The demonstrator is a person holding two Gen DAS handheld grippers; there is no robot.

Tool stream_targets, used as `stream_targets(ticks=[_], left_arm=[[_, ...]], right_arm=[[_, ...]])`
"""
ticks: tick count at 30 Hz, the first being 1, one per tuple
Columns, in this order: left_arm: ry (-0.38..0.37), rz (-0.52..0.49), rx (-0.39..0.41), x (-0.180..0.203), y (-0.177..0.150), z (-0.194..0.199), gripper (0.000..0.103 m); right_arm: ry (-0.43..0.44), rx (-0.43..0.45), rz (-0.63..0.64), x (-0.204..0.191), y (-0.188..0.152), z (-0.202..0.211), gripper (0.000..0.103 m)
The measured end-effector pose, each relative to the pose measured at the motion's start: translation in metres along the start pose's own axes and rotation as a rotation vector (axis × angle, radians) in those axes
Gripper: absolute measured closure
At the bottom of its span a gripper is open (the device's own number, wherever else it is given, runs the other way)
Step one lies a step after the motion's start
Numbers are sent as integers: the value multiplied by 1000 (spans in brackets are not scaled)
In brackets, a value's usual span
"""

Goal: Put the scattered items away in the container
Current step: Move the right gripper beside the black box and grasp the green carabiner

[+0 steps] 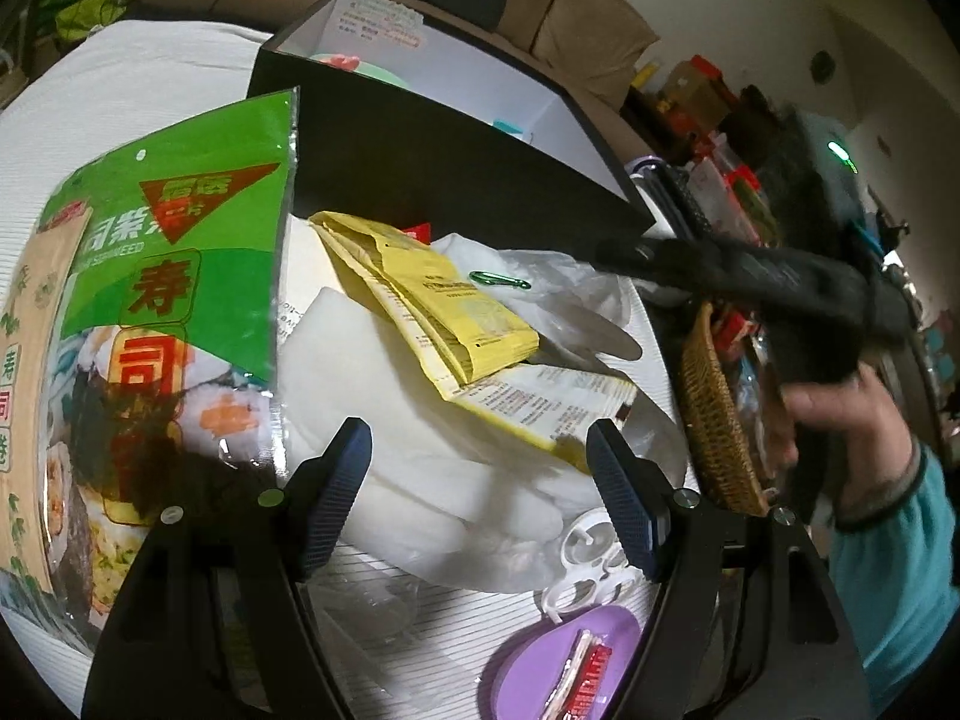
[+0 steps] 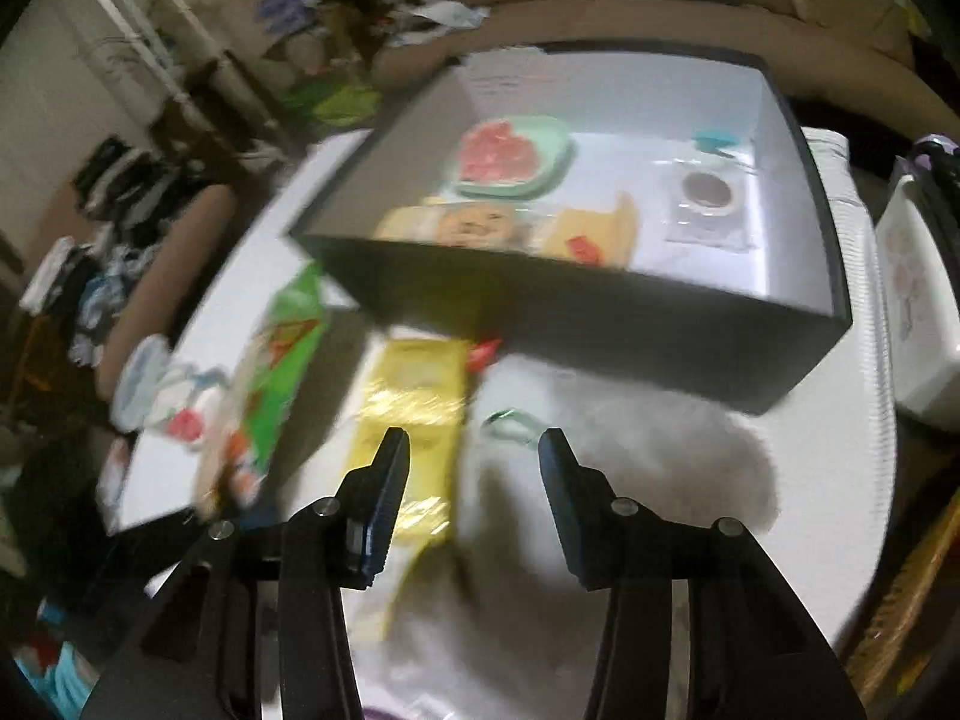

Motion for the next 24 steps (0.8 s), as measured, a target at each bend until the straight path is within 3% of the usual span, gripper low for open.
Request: stream_targets(ticks=[3, 14, 16, 17, 18, 24], left_arm=[[10, -6, -3, 1, -1, -3, 31], [29, -8, 10, -6, 2, 3, 31], [28, -10, 10, -5, 2, 3, 31], [28, -10, 11, -5, 3, 4, 31], [26, -10, 11, -5, 3, 4, 31], [22, -5, 11, -8, 4, 7, 31]], right_arm=[[-75, -69, -4, 15, -1, -28, 53], [-179, -150, -60, 27, -14, -74, 39], [-185, -153, -57, 28, -15, -77, 43], [-179, -148, -57, 28, -15, -77, 61], [-161, -140, -60, 27, -16, -76, 72], [-60, -71, -141, 29, -13, -51, 73]])
Point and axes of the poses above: each gripper's, at about its wrist camera, not at the fingertips, and z roughly against the way its jaws point, x to its right, y to its top, the point moved 10 cm from there along -z, roughly the way its jaws point, and after that the axes turned 9 degrees about z, right-handed, at the moved point
